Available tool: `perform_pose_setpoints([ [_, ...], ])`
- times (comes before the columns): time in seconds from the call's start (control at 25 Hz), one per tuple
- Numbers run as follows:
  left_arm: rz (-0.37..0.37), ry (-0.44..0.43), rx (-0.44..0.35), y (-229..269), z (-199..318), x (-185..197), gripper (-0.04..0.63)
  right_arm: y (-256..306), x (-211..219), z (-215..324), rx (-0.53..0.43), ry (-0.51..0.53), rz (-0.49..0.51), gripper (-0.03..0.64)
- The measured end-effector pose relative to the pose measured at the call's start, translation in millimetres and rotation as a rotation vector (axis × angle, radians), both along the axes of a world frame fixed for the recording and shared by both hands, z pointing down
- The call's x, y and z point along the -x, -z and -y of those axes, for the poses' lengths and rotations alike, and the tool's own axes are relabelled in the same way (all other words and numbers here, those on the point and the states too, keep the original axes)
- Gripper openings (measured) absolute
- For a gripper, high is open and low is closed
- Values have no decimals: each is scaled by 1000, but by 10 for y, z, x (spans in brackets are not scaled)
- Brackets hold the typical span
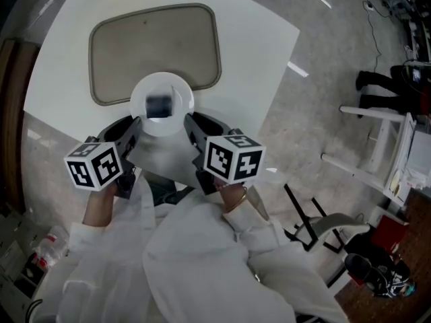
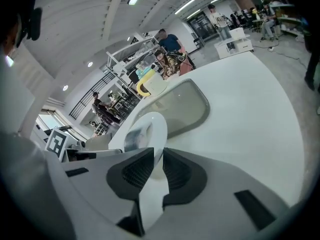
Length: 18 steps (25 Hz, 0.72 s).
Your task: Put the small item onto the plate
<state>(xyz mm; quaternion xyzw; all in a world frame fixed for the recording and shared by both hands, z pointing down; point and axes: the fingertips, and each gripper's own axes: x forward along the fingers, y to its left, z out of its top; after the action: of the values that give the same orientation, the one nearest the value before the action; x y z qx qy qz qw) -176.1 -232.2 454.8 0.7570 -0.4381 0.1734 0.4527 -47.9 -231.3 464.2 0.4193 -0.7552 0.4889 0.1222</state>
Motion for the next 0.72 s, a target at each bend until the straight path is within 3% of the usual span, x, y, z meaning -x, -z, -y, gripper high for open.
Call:
perform_pose_setpoints([
  [0.24, -38, -27, 8, -4, 374, 188, 75, 13, 186, 344, -8, -52, -3, 66],
  [0.72, -32, -76, 13, -76, 1135, 410, 75, -41, 417, 1071, -15, -85, -29, 66],
])
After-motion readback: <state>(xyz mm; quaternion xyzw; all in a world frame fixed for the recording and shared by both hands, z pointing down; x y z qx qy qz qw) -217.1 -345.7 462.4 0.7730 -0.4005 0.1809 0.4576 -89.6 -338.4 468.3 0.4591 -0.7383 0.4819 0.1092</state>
